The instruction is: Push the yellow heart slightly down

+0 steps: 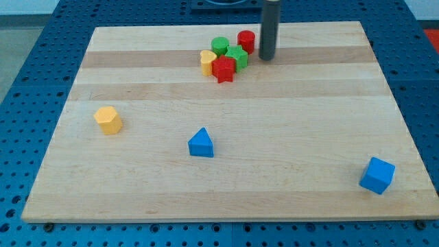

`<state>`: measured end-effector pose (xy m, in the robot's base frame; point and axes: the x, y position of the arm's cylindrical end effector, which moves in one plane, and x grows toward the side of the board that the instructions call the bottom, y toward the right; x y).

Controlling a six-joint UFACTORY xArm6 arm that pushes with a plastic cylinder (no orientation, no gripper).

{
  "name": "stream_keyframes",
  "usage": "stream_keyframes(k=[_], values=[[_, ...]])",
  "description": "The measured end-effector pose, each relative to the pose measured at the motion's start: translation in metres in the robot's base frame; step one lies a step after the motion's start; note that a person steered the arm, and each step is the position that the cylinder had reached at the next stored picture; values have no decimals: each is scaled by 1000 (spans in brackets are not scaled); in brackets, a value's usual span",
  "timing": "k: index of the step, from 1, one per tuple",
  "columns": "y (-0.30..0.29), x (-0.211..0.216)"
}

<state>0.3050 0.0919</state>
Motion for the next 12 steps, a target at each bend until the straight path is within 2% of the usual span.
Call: stream_keyframes(k=[1,2,3,5,9,10,11,12], values=[[-4,64],[-52,114],[-112,146],[-207,149],[-224,150],[-224,127],[-224,37],[-221,-31]])
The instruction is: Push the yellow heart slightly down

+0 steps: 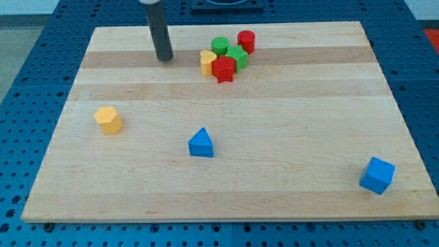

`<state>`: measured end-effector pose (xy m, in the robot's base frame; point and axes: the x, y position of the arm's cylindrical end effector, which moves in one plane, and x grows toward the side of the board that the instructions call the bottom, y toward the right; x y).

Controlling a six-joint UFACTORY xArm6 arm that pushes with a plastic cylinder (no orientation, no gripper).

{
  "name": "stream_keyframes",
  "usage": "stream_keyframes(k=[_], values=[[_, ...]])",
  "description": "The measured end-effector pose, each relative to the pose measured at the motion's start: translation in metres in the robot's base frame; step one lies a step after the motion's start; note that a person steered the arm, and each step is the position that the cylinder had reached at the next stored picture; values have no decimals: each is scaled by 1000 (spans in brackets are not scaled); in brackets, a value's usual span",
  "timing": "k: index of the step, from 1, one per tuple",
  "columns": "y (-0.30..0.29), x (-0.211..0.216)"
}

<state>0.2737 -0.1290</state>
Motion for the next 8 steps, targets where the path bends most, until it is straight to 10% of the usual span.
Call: stream_keyframes(k=[5,8], values=[[90,8],[67,120]])
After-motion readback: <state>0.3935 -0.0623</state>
